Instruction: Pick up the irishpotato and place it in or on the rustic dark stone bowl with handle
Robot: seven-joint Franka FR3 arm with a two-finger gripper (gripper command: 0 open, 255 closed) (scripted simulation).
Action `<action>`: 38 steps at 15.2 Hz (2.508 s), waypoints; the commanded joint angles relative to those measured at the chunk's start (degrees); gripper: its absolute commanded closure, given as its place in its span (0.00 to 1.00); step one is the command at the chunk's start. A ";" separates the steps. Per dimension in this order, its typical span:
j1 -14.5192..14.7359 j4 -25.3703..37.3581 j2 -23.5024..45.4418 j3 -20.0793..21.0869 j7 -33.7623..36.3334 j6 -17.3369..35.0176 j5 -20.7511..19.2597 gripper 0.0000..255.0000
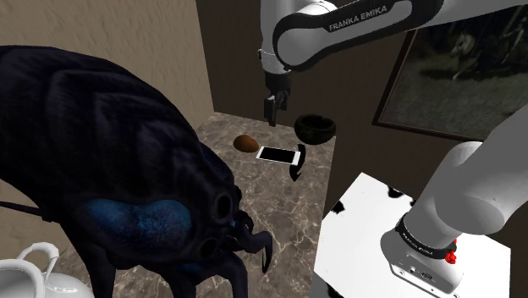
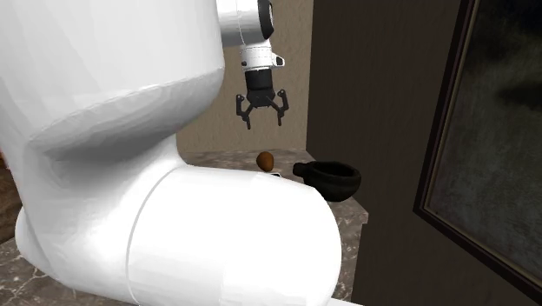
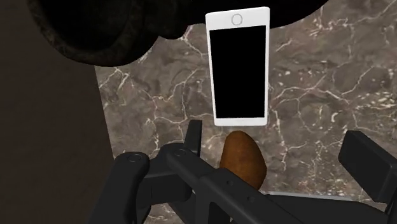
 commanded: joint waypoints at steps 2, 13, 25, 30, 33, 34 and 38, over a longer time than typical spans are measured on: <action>0.16 2.63 6.18 0.64 -0.53 3.56 -2.07 0.00; 2.80 19.12 29.79 1.94 -0.75 9.90 -11.31 0.00; 2.67 17.82 33.26 1.20 0.01 14.62 -12.76 0.00; 2.67 17.83 33.26 1.21 0.00 14.61 -12.76 1.00; 2.67 17.83 33.27 1.20 0.01 14.61 -12.76 1.00; 2.67 17.82 33.26 1.21 0.01 14.61 -12.76 1.00; 2.66 17.80 33.24 1.21 0.00 14.61 -12.76 1.00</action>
